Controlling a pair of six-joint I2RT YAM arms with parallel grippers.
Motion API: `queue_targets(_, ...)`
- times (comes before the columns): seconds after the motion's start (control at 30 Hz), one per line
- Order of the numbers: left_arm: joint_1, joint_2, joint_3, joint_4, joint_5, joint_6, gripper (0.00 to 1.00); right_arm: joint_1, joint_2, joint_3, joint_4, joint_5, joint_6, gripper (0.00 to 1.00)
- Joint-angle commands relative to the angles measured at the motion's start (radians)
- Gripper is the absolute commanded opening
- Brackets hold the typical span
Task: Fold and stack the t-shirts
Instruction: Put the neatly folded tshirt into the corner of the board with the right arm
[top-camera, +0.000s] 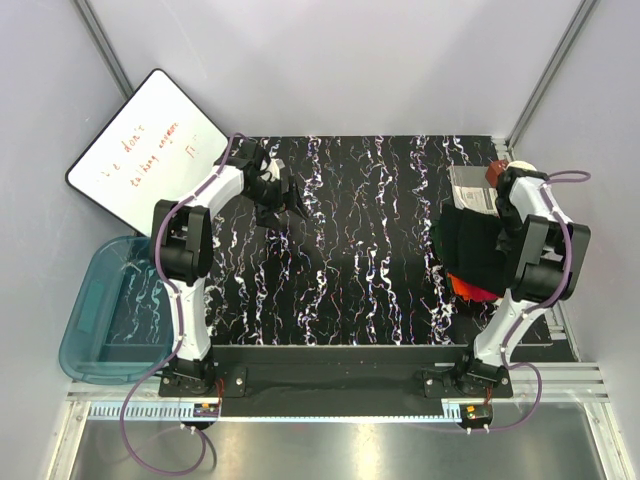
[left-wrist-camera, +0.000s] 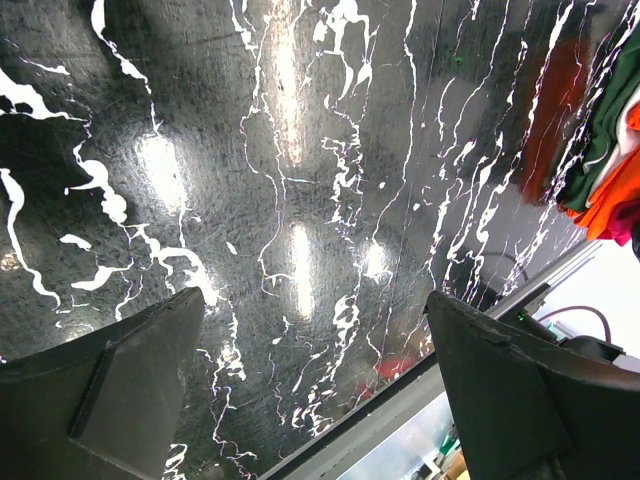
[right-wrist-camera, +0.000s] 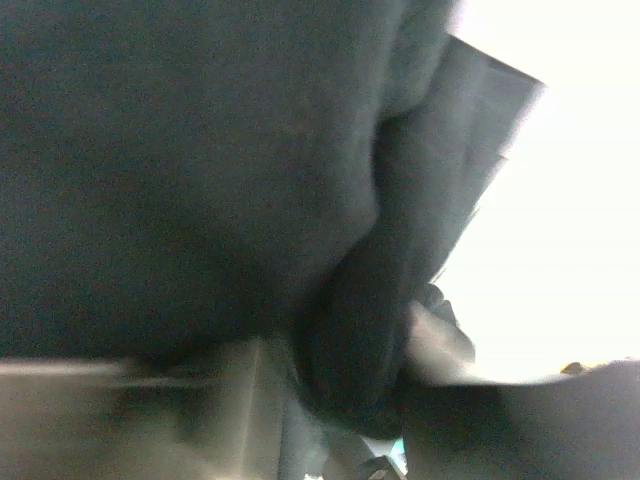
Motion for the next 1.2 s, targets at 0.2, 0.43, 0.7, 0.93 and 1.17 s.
queue_targets(0.2, -0.008, -0.009, 0.019, 0.006, 0.026, 0.022, 0.99, -0.008, -0.272, 0.17, -0.003, -0.067, -0.073, 1.0)
queue_targets(0.43, -0.011, -0.003, 0.021, 0.006, 0.029, 0.032, 0.99, 0.013, -0.376, 0.185, 0.021, -0.42, -0.106, 1.0)
queue_targets(0.7, -0.011, -0.006, 0.009, 0.006, 0.029, 0.035, 0.99, 0.171, -0.368, 0.084, 0.08, -0.699, -0.082, 0.0)
queue_targets(0.93, -0.013, -0.005, 0.01, 0.008, 0.027, 0.032, 0.99, 0.329, -0.223, 0.101, 0.112, -0.81, -0.033, 0.0)
queue_targets(1.17, -0.013, -0.011, 0.004, 0.006, 0.026, 0.035, 0.99, 0.364, -0.06, 0.05, 0.156, -0.833, -0.039, 0.0)
